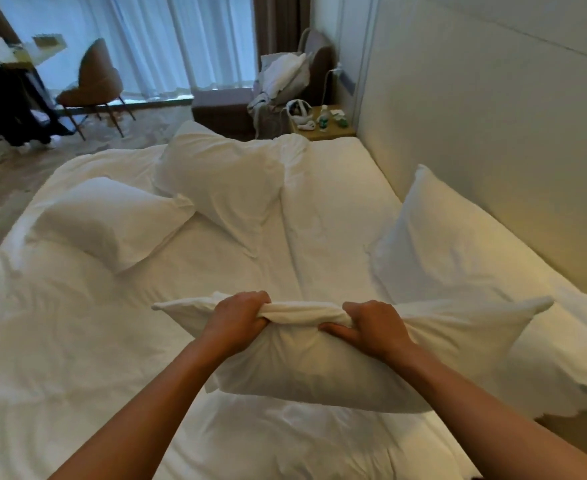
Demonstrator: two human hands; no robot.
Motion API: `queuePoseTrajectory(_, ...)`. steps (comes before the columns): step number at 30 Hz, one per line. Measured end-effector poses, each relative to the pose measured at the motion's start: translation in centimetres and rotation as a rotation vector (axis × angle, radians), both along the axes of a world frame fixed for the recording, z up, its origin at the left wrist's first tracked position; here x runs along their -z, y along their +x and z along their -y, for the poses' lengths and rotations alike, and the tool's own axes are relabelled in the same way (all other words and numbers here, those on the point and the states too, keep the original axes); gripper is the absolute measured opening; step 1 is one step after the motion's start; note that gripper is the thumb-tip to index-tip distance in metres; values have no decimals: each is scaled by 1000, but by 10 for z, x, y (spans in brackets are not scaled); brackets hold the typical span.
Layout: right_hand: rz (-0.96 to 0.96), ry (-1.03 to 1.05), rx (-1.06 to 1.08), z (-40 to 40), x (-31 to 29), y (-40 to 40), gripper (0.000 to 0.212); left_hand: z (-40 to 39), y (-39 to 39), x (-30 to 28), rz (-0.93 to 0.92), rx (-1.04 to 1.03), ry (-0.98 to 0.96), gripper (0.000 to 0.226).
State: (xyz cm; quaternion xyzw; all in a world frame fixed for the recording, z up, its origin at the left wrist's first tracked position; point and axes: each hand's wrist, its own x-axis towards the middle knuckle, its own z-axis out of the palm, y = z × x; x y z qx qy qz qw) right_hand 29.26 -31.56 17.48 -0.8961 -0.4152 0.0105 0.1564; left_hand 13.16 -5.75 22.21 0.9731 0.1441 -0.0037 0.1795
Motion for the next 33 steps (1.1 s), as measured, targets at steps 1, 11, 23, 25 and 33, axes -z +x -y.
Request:
queuePoseTrajectory(1, -39, -38, 27, 10, 11, 2, 65, 8, 9, 8, -36, 11, -5, 17)
queuePoseTrajectory(11, -191, -145, 218, 97, 103, 15, 32, 60, 36, 90, -244, -90, 30, 17)
queuePoseTrajectory(23, -147, -90, 175, 124, 83, 47, 19, 83, 62, 86, -258, -159, 251, 33)
queuePoseTrajectory(25, -155, -126, 218, 123, 81, 45, 22, 90, 65, 84, -318, -180, 227, 36)
queuePoseTrajectory(33, -206, -288, 370, 134, 86, 39, 14, 90, 63, 82, -299, -176, 46, 38)
